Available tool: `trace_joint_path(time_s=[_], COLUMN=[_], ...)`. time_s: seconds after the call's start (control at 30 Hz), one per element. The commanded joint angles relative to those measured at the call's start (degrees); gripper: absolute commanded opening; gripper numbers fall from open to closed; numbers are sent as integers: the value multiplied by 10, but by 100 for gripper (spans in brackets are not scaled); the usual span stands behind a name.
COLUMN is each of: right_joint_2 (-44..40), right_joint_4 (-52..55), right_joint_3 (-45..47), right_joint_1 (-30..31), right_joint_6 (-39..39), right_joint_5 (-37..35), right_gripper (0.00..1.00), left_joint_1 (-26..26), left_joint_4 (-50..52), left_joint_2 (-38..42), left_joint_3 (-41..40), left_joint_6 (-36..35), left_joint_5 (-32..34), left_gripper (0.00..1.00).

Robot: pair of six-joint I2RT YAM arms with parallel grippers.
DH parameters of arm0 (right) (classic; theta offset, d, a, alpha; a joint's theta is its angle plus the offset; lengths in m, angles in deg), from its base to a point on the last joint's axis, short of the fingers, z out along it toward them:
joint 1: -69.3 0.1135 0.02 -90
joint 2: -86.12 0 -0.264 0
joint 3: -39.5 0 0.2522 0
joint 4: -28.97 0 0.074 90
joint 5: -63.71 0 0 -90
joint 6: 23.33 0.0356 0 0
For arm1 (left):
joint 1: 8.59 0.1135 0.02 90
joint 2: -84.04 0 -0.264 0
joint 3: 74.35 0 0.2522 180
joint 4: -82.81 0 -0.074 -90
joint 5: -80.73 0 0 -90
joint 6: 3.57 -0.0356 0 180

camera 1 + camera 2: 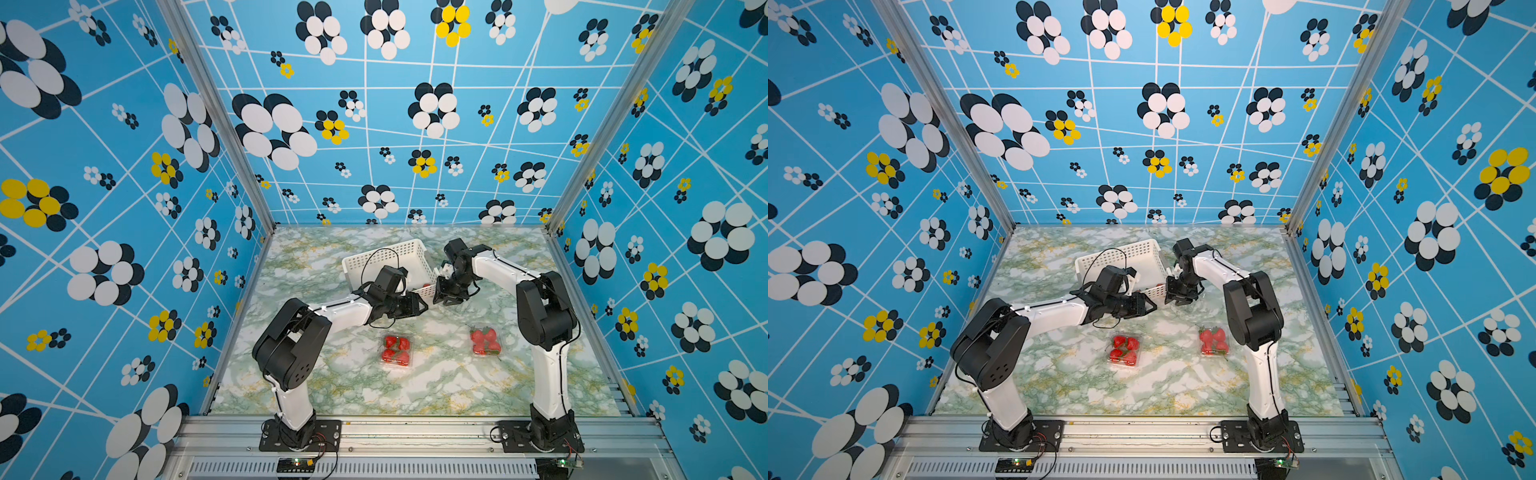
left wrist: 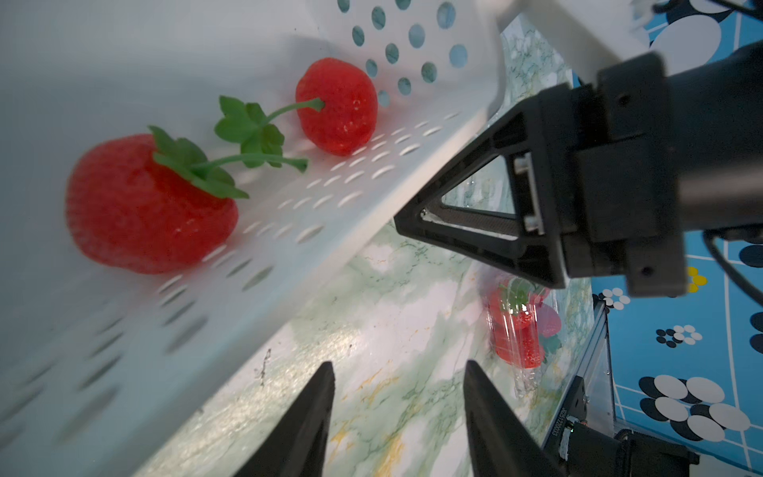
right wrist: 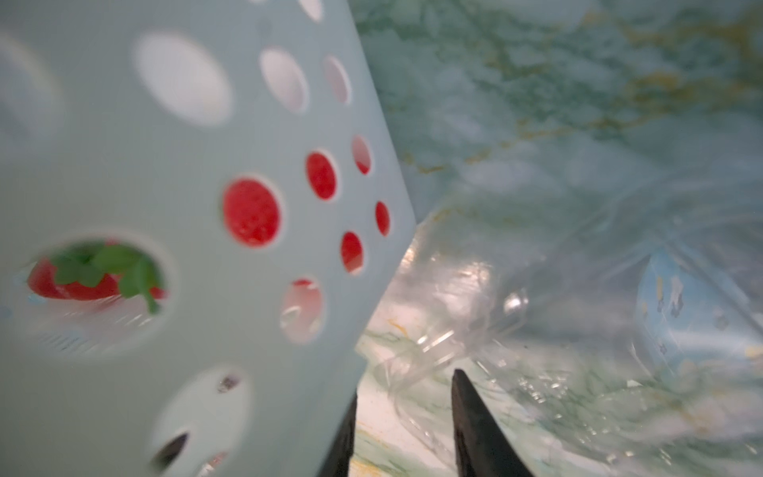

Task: Pack strawberries into containers
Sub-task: Move the basket to the center of the board, then pick up the strawberry from the basket.

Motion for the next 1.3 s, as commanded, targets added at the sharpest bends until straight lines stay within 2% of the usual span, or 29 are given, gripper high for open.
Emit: trace_joint_path(time_s=[0.0, 0.1, 0.4, 0.6, 0.7, 0.9, 1.1, 1.27], right_joint_2=[-31, -47, -68, -85, -82, 35, 149, 203], right_joint_4=[15, 28, 22, 87, 104, 193, 267, 294], right_joint_3=[10, 11, -15, -83, -129, -297, -453, -514], right_joint_1=[3, 0, -2, 5, 9, 31, 60, 85], right_joint_6=[4, -10, -49, -100, -102, -115, -115, -96], right_joint_5=[-8, -17, 91, 86, 77, -3, -45, -57], right_gripper=[40, 41, 43, 42, 42, 43, 41, 43], left_joint_1=[6, 10, 17, 17, 19, 46, 91, 104], left_joint_4=[1, 3, -14, 0, 38, 114, 173, 207], left_joint_2=[16, 10, 7, 54, 86, 108, 71, 40], left_joint_3=[-3, 0, -2, 6, 18, 47, 67, 90], left_joint_6=[-18, -20, -14, -25, -46, -64, -38, -40], left_joint_5=[-3, -1, -2, -11, 8, 54, 88, 96], left_gripper=[52, 52, 52, 52, 52, 53, 54, 55])
